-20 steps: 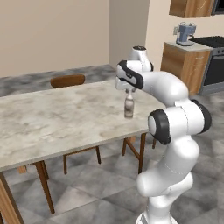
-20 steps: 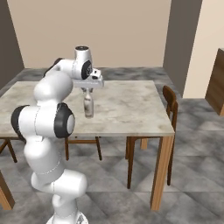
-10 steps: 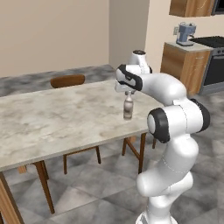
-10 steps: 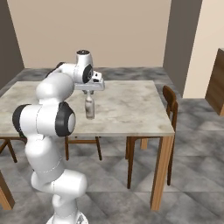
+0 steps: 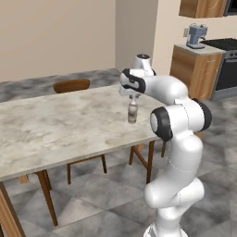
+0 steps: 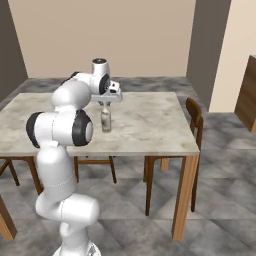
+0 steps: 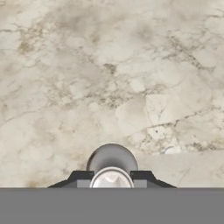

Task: Move the drinks to the dining counter.

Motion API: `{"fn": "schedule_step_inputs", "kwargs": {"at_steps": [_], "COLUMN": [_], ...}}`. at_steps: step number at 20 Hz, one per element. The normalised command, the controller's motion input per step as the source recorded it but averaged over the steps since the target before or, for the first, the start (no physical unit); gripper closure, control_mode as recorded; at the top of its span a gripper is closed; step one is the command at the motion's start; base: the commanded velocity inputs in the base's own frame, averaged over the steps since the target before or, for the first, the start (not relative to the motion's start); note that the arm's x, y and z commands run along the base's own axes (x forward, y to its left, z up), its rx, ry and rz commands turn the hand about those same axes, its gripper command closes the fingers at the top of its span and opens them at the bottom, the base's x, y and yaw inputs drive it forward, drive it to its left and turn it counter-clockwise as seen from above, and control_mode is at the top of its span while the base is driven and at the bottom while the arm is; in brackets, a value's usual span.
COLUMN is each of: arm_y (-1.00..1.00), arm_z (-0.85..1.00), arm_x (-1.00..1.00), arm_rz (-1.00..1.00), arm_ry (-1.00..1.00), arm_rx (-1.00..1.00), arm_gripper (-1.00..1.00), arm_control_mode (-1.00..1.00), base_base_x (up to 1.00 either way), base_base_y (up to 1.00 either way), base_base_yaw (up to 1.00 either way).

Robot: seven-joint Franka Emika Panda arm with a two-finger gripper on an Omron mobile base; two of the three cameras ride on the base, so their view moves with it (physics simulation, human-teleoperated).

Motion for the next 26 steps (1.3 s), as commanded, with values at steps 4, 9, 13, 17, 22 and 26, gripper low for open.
{"fn": "schedule_step_inputs", "kwargs": {"at_steps": [4, 9, 13, 17, 22, 26], "arm_y": [0.0, 0.0, 0.0, 0.0, 0.0, 0.0], "arm_z": [-0.15, -0.32, -0.24, -0.02, 0.0, 0.0], "arm_x": [0.11, 0.11, 0.12, 0.07, 0.0, -0.01], "arm_rz": [0.0, 0.0, 0.0, 0.0, 0.0, 0.0], "arm_ry": [0.0, 0.0, 0.0, 0.0, 0.0, 0.0], "arm_rx": [0.0, 0.0, 0.0, 0.0, 0.0, 0.0], "arm_gripper": [1.0, 1.0, 1.0, -1.0, -1.0, -1.0], "arm_control_mode": [-1.0, -1.0, -1.0, -1.0, -1.0, -1.0], "base_base_x": [0.0, 0.0, 0.0, 0.0, 0.0, 0.0], "base_base_y": [0.0, 0.0, 0.0, 0.0, 0.0, 0.0], "base_base_yaw": [0.0, 0.0, 0.0, 0.0, 0.0, 0.0]}}
